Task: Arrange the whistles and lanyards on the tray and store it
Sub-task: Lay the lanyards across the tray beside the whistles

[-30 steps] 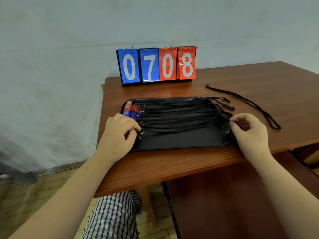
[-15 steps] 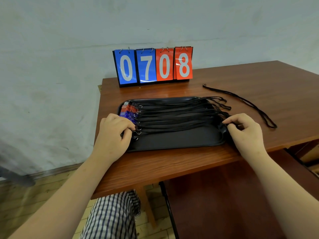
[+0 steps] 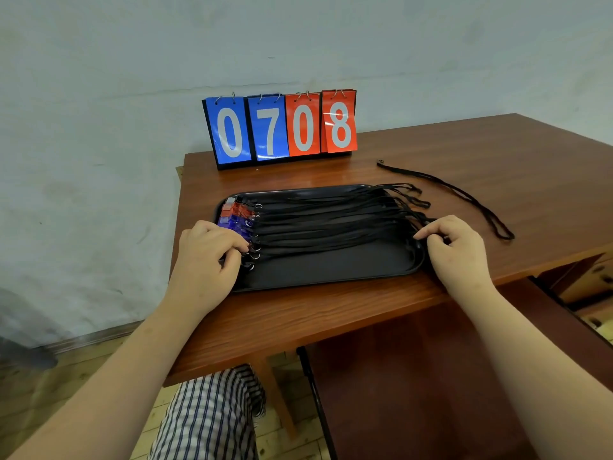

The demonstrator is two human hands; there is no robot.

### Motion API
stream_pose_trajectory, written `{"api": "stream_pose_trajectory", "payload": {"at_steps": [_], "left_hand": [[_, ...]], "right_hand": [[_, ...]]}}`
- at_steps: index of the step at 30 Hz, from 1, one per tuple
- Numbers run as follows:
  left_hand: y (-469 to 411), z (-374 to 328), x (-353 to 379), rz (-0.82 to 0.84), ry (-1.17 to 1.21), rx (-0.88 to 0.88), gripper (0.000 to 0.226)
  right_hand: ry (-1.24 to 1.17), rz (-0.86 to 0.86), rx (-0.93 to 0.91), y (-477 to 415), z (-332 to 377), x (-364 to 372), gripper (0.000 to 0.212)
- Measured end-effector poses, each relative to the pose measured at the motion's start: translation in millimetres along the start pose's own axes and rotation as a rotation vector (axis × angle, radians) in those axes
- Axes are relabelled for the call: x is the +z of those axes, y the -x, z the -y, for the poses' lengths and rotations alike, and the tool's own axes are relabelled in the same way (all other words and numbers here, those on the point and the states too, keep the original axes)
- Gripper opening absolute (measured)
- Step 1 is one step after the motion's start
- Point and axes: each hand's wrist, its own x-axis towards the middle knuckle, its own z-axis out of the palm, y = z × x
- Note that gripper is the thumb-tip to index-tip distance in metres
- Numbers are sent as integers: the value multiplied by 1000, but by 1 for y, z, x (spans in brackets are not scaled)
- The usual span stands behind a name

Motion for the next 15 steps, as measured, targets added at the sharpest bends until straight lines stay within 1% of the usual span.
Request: {"api": "stream_pose_trajectory", "payload": {"at_steps": [6,15], "left_hand": [[-1,-1,-1,0,3,-7,34],[-2,0,-1,-25,27,43,32]], "right_hand": [[40,-29,26,-3,-6,2,37],[83,-37,-70,-5,-3,1,37]]}}
